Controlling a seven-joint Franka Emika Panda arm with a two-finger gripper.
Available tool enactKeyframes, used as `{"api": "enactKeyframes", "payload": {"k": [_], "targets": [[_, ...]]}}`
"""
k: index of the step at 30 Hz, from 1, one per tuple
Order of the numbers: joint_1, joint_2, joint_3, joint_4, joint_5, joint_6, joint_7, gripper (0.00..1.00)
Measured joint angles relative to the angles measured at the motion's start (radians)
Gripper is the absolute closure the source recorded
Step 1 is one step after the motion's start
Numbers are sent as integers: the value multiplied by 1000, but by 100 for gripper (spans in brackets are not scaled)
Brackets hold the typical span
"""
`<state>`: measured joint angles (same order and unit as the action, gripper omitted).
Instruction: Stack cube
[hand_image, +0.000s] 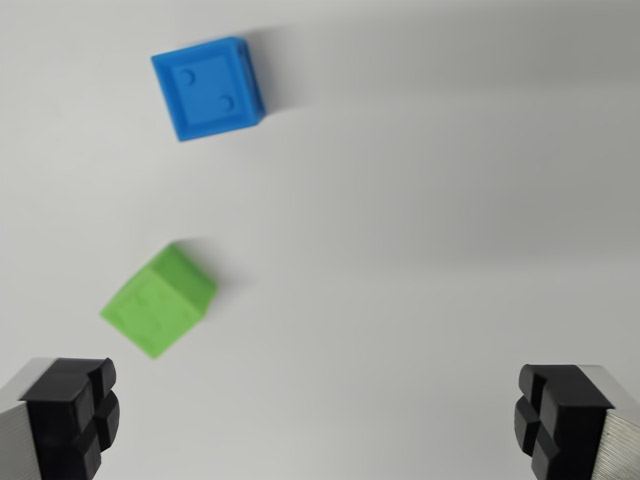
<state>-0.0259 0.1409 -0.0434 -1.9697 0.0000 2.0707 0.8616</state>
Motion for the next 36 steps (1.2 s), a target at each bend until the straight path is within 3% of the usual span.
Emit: {"api": "enactKeyframes", "payload": {"k": [17, 36], "targets": [[1, 5, 0, 0, 0, 5, -1, 0], [12, 67, 10, -11, 1, 83, -10, 0]]}}
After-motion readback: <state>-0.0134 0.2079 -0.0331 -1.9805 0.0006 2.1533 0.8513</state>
